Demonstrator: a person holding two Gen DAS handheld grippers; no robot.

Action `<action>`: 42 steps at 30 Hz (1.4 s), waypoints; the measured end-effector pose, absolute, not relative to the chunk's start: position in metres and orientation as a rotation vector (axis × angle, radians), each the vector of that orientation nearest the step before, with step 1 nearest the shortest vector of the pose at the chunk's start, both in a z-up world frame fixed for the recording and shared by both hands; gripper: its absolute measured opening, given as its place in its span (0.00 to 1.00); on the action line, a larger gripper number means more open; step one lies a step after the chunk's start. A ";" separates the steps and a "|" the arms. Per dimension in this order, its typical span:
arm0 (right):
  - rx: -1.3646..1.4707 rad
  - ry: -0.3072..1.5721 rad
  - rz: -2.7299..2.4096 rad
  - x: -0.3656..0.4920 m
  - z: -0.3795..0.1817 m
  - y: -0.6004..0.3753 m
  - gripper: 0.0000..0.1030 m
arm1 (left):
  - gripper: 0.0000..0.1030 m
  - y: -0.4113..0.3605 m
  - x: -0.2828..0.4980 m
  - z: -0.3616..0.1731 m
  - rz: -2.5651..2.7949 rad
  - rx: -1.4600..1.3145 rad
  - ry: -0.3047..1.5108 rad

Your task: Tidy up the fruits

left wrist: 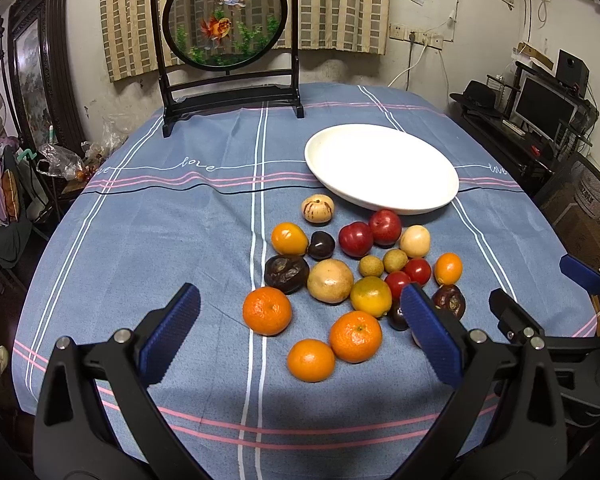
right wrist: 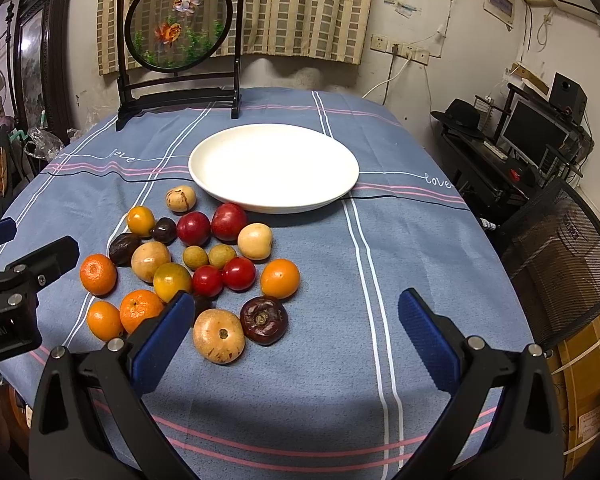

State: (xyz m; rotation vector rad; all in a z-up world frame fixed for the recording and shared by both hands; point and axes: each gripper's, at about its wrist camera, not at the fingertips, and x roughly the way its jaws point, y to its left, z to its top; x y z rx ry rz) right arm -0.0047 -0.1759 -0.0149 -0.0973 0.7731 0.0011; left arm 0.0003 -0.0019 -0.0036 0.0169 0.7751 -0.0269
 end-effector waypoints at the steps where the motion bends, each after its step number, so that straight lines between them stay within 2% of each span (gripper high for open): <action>1: -0.098 0.773 0.003 -0.005 -0.015 -0.175 0.99 | 0.98 -0.002 0.000 -0.004 -0.027 0.017 0.775; 22: -0.043 0.771 0.104 -0.006 -0.018 -0.176 0.99 | 0.98 0.002 -0.002 -0.009 -0.027 0.014 0.787; 31: -0.057 0.803 0.213 -0.029 -0.051 -0.179 0.98 | 0.98 0.049 -0.011 -0.051 -0.002 -0.023 0.875; 32: -0.044 0.799 0.239 -0.030 -0.052 -0.177 0.95 | 0.98 0.052 -0.012 -0.055 0.001 -0.028 0.885; 34: -0.045 0.812 0.279 -0.026 -0.056 -0.168 0.77 | 0.98 0.058 -0.014 -0.062 0.002 -0.034 0.897; 35: -0.049 0.821 0.291 -0.023 -0.058 -0.164 0.75 | 0.98 0.060 -0.015 -0.064 0.003 -0.036 0.898; 37: -0.055 0.848 0.318 -0.017 -0.066 -0.156 0.62 | 0.98 0.063 -0.015 -0.066 0.001 -0.041 0.898; 42: -0.050 0.931 0.308 -0.001 -0.090 -0.148 0.49 | 0.98 0.067 -0.020 -0.068 -0.023 -0.049 0.892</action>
